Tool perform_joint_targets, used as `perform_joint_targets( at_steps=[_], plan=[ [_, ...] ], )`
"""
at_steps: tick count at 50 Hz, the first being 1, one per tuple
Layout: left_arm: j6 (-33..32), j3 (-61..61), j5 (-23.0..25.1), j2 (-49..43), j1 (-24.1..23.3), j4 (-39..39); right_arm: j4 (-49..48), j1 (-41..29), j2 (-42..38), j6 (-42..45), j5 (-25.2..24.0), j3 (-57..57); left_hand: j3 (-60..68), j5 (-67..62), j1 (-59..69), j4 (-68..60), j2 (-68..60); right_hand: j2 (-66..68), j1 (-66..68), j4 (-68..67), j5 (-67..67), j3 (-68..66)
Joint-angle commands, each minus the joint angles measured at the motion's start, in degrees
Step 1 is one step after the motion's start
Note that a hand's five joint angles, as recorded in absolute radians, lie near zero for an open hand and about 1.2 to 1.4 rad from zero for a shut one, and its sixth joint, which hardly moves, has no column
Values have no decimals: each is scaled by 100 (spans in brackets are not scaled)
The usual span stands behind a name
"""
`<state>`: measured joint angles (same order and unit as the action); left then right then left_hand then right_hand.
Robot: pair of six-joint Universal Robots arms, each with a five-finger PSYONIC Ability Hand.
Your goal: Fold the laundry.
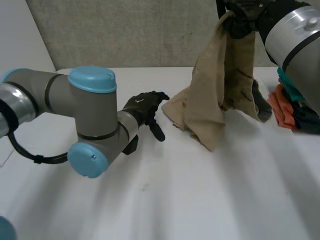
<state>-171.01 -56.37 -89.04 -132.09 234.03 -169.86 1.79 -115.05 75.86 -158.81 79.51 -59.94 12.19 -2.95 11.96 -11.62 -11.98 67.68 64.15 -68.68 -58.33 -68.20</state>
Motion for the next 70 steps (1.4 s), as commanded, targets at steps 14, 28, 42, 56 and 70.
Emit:
perform_joint_targets(
  at_steps=[14, 28, 42, 56, 70],
  plan=[
    [894, 909, -43, -713, -710, 225, 322, -440, 447, 0, 188, 61, 6234, -6157, 6257, -6290, -6255, 1232, 1585, -1132, -1167, -1180],
    [-555, 233, -361, 2370, 766, 998, 814, 483, 280, 333, 223, 0, 6781, -6705, 6804, -6838, -6802, 1232, 1585, -1132, -1167, -1180],
    [-1672, 179, 396, 3841, 1180, 1235, 1210, 879, 219, 123, -14, -360, 6781, -6705, 6804, -6838, -6802, 1232, 1585, -1132, -1167, -1180],
    [-2638, 1960, 334, 854, 1294, 394, -799, 212, -1634, 140, 556, 288, 6781, -6705, 6804, -6838, -6802, 1232, 1585, -1132, -1167, -1180],
    [-2384, 2624, -255, 1317, 1276, -2280, -3545, 70, -2067, -220, 1182, 1696, 6781, -6705, 6804, -6838, -6802, 1232, 1585, -1132, -1167, -1180]
  ],
)
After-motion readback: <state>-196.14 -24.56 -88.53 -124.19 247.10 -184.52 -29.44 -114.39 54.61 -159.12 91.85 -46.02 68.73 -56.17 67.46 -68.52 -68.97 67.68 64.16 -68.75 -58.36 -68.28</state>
